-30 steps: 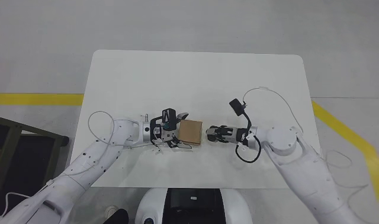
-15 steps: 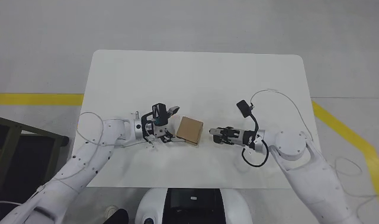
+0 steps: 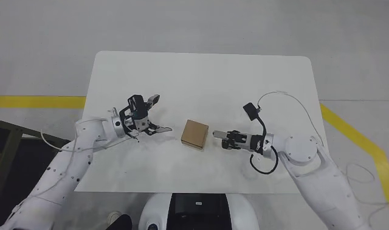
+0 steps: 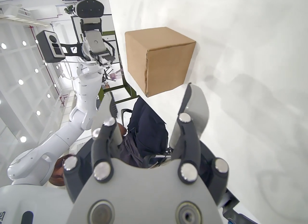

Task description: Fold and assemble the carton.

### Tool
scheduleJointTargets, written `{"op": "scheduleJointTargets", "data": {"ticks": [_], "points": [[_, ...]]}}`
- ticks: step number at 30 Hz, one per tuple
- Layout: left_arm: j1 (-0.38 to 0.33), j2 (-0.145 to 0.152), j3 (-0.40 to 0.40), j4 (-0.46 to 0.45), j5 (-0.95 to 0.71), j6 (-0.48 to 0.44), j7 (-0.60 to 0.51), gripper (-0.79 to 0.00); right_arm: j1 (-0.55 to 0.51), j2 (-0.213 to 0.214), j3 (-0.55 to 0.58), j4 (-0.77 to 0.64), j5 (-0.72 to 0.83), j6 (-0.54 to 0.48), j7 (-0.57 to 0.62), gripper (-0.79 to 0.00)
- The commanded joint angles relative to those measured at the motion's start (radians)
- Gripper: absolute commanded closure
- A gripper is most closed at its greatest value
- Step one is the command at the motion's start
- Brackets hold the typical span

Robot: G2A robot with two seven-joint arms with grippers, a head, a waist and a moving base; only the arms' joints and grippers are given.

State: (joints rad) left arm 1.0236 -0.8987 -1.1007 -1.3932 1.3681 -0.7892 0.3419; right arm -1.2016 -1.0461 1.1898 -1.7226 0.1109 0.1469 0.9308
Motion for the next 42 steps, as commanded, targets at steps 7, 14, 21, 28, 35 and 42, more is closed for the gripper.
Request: {"op": "scheduleJointTargets", "data": {"ticks": [7,14,21,28,35,42], "points": [[-0.052,-0.007,-0.045,0.016,-0.020,0.092,-0.023,-0.785,0.017,0.000,-0.015,-0.036,-0.016,-0.041,0.015,-0.785],[-0.068,-0.010,-0.091,0.017,-0.049,0.176,-0.065,-0.785,0.025,0.001,-0.033,-0.097,-0.053,-0.068,0.021,-0.785],[-0.067,-0.010,-0.093,0.017,-0.051,0.180,-0.067,-0.785,0.070,-0.001,-0.079,-0.156,-0.157,-0.042,0.038,-0.785],[-0.067,-0.010,-0.093,0.017,-0.051,0.180,-0.067,-0.785,0.116,-0.004,-0.134,-0.209,-0.288,0.045,0.057,-0.785],[-0.067,-0.010,-0.093,0.017,-0.051,0.180,-0.067,-0.785,0.158,-0.015,-0.225,-0.265,-0.398,0.163,0.064,-0.785],[-0.067,-0.010,-0.093,0.017,-0.051,0.180,-0.067,-0.785,0.206,-0.038,-0.342,-0.279,-0.553,0.300,0.017,-0.785]]}}
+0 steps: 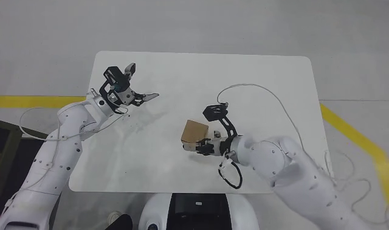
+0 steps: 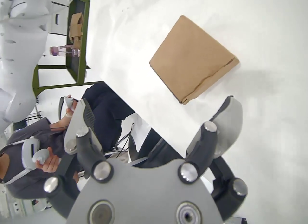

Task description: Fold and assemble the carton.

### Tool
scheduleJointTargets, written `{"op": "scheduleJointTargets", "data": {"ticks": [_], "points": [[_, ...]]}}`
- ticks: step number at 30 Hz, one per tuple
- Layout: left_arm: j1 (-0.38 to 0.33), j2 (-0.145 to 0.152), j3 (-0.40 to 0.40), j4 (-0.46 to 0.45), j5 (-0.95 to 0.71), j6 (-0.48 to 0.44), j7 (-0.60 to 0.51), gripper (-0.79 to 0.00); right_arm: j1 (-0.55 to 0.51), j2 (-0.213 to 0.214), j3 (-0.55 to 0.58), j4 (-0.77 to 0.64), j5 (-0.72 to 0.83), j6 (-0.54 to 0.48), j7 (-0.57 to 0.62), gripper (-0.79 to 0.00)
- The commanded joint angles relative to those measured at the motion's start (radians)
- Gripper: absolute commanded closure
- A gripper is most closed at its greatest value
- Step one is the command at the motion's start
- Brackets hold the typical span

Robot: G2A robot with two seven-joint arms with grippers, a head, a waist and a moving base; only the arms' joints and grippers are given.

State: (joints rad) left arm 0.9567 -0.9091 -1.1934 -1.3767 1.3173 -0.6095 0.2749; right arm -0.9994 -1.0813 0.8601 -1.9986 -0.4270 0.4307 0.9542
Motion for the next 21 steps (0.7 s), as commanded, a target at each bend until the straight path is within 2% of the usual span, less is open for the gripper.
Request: {"op": "scheduleJointTargets", "data": {"ticks": [1,3,15,21], "points": [[0.000,0.000,0.000,0.000,0.000,0.000,0.000,-0.785,0.007,-0.006,-0.025,-0.006,-0.032,0.032,-0.016,-0.785],[0.000,0.000,0.000,0.000,0.000,0.000,0.000,-0.785,0.011,-0.010,-0.049,-0.014,-0.072,0.057,-0.027,-0.785],[0.000,0.000,0.000,0.000,0.000,0.000,0.000,-0.785,0.004,-0.010,-0.047,-0.009,-0.073,0.059,-0.040,-0.785],[0.000,0.000,0.000,0.000,0.000,0.000,0.000,-0.785,-0.011,-0.016,-0.109,-0.041,-0.217,0.170,-0.020,-0.785]]}}
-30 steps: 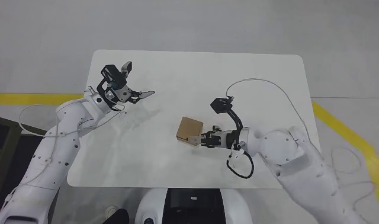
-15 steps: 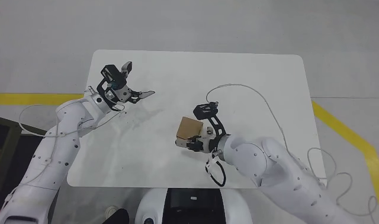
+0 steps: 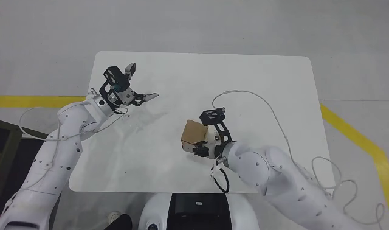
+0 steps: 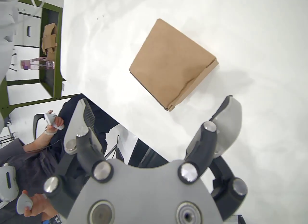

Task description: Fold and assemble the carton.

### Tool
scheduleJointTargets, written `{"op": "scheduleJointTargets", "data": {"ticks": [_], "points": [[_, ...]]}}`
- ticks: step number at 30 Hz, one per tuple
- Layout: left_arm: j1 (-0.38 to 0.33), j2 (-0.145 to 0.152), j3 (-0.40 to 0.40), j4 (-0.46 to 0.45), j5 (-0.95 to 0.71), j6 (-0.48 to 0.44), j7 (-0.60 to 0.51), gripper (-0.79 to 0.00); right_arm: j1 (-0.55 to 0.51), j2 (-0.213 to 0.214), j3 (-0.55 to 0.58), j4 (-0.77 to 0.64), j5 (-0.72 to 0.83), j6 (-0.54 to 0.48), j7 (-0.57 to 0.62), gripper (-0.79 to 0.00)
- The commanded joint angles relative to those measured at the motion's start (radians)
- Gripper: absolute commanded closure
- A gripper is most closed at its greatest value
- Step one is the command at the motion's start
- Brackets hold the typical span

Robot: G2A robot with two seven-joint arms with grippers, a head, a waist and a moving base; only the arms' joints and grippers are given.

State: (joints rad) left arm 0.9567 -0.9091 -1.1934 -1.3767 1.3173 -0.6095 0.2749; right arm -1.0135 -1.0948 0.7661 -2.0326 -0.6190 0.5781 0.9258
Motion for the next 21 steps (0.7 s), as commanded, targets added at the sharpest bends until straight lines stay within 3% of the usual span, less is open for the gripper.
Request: {"op": "scheduleJointTargets", "data": {"ticks": [1,7,12,21], "points": [[0.000,0.000,0.000,0.000,0.000,0.000,0.000,-0.785,0.009,-0.005,-0.034,-0.012,-0.057,0.048,0.019,-0.785],[0.000,0.000,0.000,0.000,0.000,0.000,0.000,-0.785,0.048,-0.039,-0.142,-0.027,-0.163,0.149,0.038,-0.785],[0.000,0.000,0.000,0.000,0.000,0.000,0.000,-0.785,0.086,-0.072,-0.216,0.048,-0.253,0.204,0.024,-0.785],[0.000,0.000,0.000,0.000,0.000,0.000,0.000,-0.785,0.122,-0.104,-0.248,0.124,-0.332,0.228,0.089,-0.785]]}}
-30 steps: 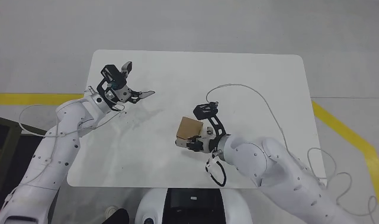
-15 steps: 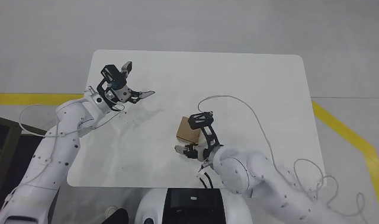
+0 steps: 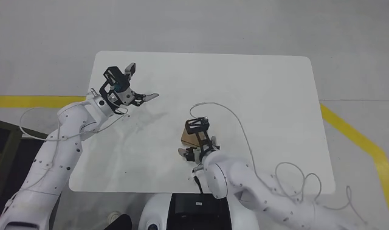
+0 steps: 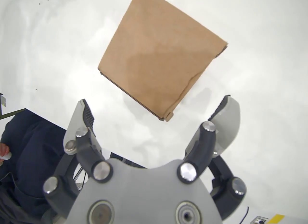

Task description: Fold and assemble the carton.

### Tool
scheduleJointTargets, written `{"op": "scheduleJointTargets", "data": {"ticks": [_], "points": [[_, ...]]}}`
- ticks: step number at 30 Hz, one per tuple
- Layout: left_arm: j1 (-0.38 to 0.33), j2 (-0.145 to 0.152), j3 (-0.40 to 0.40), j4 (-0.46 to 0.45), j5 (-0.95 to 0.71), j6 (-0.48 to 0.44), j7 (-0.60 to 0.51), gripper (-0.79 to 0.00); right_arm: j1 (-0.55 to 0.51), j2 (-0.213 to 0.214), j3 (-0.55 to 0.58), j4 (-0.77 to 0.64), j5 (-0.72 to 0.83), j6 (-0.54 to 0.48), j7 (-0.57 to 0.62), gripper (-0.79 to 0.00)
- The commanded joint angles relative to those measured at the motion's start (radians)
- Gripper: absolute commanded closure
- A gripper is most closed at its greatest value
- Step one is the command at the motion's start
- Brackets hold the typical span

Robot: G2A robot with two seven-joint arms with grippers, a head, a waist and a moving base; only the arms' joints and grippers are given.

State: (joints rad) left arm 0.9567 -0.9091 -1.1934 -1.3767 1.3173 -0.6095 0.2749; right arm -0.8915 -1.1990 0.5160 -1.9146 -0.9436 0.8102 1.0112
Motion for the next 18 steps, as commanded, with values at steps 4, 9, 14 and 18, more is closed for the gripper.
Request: {"op": "scheduleJointTargets", "data": {"ticks": [4,9,14,18], "points": [[0.000,0.000,0.000,0.000,0.000,0.000,0.000,-0.785,-0.017,0.008,0.032,0.041,-0.069,-0.018,0.017,-0.785],[0.000,0.000,0.000,0.000,0.000,0.000,0.000,-0.785,-0.060,0.024,0.097,0.045,-0.145,-0.045,0.044,-0.785],[0.000,0.000,0.000,0.000,0.000,0.000,0.000,-0.785,-0.118,0.039,0.188,0.029,-0.240,-0.058,0.057,-0.785],[0.000,0.000,0.000,0.000,0.000,0.000,0.000,-0.785,-0.165,0.045,0.263,0.008,-0.315,-0.084,0.083,-0.785]]}}
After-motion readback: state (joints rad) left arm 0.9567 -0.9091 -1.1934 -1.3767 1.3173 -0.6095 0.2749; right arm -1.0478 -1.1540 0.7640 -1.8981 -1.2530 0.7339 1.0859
